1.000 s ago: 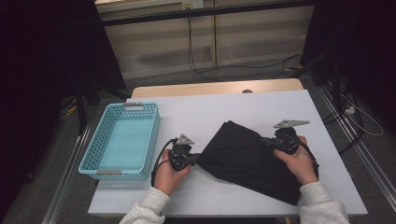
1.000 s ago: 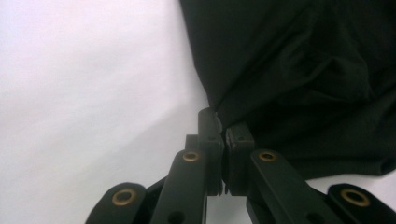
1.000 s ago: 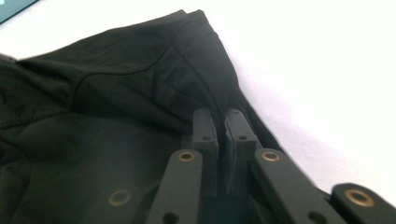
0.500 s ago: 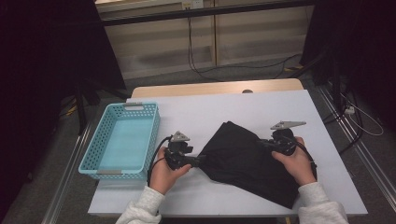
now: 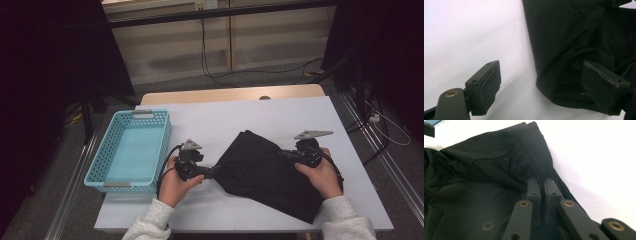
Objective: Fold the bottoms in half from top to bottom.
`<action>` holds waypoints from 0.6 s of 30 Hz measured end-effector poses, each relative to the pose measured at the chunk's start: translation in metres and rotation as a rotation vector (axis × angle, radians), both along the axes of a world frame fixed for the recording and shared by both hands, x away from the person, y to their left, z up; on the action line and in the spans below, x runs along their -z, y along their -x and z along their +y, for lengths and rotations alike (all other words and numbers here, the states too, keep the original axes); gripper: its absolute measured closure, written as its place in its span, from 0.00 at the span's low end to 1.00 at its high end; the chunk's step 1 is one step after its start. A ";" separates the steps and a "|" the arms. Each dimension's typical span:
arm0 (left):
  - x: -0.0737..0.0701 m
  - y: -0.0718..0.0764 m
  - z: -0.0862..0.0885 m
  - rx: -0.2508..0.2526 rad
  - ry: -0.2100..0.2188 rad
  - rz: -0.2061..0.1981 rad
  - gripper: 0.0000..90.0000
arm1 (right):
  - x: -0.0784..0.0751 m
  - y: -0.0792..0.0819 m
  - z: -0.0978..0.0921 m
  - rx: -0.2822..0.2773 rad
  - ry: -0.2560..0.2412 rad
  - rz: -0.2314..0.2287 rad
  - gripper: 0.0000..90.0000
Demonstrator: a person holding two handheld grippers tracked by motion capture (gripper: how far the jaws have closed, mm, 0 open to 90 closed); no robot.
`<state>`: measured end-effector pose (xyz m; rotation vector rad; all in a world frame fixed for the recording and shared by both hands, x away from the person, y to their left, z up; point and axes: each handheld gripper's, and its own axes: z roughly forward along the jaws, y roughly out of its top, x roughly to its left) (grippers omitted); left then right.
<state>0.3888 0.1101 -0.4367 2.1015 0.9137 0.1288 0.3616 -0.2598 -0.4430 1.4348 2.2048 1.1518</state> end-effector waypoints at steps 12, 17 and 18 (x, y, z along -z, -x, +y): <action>-0.005 -0.003 0.003 -0.014 0.006 -0.015 0.19 | -0.001 0.004 -0.005 0.005 -0.005 0.003 0.94; -0.005 -0.004 0.002 -0.017 0.007 -0.020 0.19 | 0.000 0.006 -0.007 0.009 -0.005 0.007 0.94; -0.006 -0.004 0.002 -0.014 0.006 -0.019 0.19 | 0.000 0.006 -0.007 0.007 -0.003 0.006 0.95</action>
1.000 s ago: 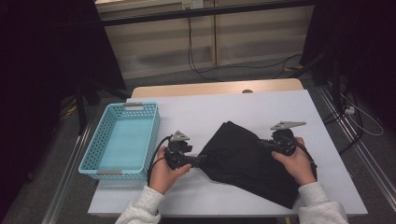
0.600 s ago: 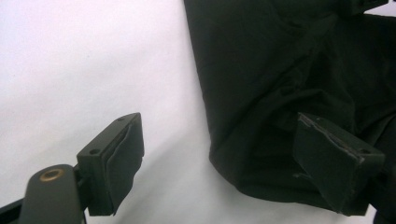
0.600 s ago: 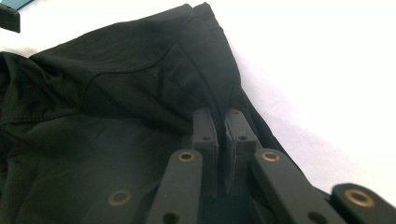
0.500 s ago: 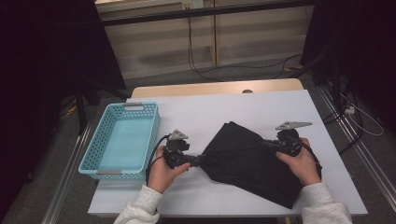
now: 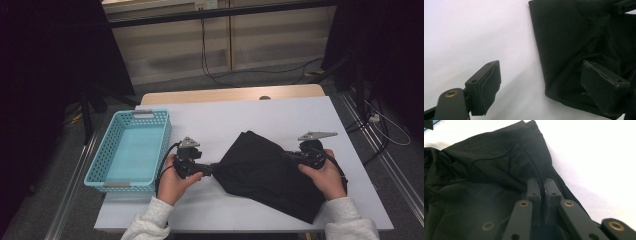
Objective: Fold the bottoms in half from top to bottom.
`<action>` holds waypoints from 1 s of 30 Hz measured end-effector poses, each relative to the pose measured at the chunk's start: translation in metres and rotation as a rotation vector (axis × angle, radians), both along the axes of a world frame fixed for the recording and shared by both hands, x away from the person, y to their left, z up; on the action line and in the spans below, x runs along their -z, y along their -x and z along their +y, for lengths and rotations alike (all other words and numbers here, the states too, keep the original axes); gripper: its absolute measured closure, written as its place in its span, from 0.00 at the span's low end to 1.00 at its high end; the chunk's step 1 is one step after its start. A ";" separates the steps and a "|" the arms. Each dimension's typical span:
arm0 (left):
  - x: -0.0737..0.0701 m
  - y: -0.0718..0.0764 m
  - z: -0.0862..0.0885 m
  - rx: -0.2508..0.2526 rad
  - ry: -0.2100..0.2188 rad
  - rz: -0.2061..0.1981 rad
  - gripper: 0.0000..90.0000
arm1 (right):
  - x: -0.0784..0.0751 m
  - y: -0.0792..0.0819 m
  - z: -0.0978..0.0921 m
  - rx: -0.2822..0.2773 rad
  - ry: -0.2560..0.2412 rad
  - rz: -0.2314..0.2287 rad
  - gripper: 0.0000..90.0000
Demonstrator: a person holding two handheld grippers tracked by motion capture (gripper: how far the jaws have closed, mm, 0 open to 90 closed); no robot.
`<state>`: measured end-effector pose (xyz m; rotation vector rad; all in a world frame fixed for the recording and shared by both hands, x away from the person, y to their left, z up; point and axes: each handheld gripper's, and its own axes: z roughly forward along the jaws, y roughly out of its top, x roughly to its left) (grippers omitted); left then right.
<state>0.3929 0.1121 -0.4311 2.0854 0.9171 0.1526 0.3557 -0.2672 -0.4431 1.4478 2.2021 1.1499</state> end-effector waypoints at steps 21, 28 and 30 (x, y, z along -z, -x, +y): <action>0.003 -0.007 -0.010 0.005 -0.015 -0.007 0.19 | -0.005 0.012 -0.016 0.021 -0.011 0.009 0.94; 0.006 -0.007 -0.015 0.017 -0.021 -0.005 0.19 | -0.012 0.016 -0.017 0.020 -0.019 -0.010 0.94; 0.006 -0.007 -0.016 0.017 -0.016 -0.003 0.19 | -0.014 0.017 -0.018 0.023 -0.020 -0.013 0.94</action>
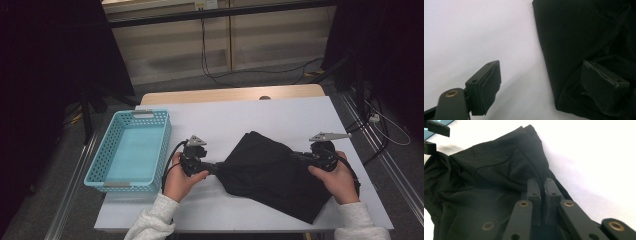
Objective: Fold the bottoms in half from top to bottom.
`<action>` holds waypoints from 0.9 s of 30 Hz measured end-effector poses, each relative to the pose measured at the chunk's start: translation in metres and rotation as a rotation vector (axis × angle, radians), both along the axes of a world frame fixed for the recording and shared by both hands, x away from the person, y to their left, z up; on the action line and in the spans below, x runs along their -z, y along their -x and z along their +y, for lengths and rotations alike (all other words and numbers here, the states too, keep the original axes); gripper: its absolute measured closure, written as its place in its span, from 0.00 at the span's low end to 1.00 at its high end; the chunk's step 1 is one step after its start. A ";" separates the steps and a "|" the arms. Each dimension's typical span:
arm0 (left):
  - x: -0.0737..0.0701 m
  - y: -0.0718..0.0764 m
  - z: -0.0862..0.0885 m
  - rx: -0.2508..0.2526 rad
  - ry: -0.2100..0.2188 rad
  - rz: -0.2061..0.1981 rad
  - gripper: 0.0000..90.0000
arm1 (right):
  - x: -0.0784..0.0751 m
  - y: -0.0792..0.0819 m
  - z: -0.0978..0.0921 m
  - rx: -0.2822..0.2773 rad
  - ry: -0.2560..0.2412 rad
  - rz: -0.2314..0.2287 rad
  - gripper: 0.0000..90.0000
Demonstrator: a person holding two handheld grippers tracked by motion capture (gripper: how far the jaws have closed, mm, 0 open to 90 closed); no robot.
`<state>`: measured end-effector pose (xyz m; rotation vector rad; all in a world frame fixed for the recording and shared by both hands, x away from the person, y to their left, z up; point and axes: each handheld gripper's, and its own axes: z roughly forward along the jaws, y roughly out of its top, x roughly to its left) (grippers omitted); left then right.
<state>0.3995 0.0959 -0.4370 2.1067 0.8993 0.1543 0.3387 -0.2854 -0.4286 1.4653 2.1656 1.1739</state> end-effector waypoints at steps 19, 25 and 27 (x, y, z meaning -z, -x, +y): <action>0.000 0.003 -0.005 0.020 0.007 -0.004 0.19 | -0.004 0.025 -0.034 0.057 0.000 0.046 0.95; 0.000 0.002 -0.005 0.021 0.007 -0.004 0.19 | -0.002 0.026 -0.034 0.054 0.005 0.053 0.95; 0.000 0.002 -0.005 0.021 0.010 -0.002 0.19 | -0.002 0.026 -0.034 0.055 0.003 0.052 0.94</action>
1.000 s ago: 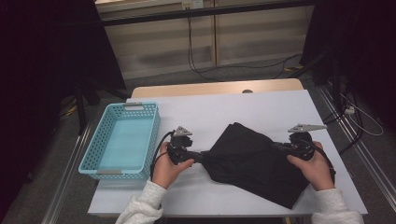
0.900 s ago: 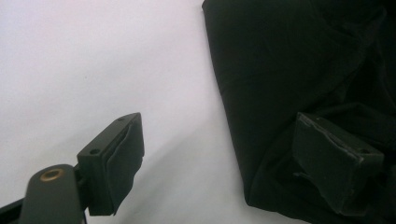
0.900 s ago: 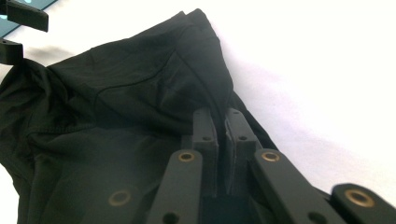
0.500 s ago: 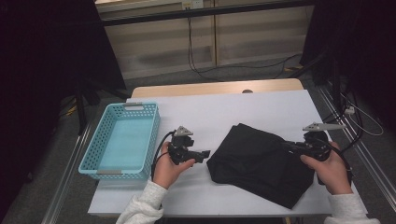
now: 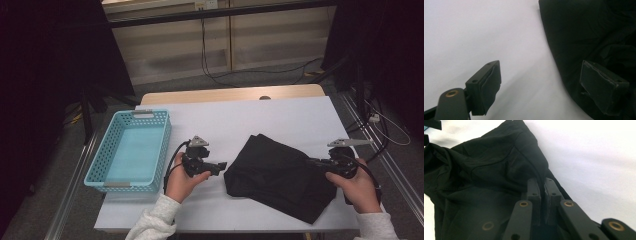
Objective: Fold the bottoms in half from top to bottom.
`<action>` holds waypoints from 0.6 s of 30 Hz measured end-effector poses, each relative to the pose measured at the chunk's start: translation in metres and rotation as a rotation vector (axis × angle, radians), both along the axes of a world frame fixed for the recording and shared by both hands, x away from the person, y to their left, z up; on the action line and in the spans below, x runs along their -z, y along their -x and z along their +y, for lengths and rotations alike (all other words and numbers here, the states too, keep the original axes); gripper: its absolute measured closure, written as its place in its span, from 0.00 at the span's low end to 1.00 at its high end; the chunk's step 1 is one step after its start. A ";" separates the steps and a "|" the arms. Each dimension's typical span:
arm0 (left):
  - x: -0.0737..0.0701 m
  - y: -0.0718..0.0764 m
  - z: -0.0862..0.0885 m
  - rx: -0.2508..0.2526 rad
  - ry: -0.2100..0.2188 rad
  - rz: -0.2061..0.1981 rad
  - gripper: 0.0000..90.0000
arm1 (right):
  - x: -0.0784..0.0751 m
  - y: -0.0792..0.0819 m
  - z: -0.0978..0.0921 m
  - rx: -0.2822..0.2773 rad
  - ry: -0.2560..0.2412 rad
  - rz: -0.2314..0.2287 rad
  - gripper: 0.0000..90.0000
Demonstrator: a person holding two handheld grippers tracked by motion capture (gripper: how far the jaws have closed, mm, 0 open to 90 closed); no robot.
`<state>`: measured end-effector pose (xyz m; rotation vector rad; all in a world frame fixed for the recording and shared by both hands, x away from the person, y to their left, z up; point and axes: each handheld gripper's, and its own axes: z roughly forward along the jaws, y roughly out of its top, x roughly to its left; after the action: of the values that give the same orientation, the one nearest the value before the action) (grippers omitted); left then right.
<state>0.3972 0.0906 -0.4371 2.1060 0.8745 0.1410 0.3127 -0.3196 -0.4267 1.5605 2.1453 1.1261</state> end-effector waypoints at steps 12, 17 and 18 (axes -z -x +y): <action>-0.001 0.001 -0.002 0.013 -0.003 -0.008 0.19 | 0.004 0.000 -0.002 0.005 -0.006 0.010 0.95; -0.001 0.001 -0.001 0.013 -0.002 -0.009 0.19 | 0.003 0.001 -0.004 0.003 -0.004 0.010 0.95; -0.002 0.001 -0.001 0.009 -0.001 -0.010 0.19 | 0.002 0.001 -0.005 0.003 -0.001 0.006 0.95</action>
<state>0.3965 0.0891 -0.4355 2.1088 0.8589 0.1467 0.3115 -0.3242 -0.4284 1.5689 2.1453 1.1230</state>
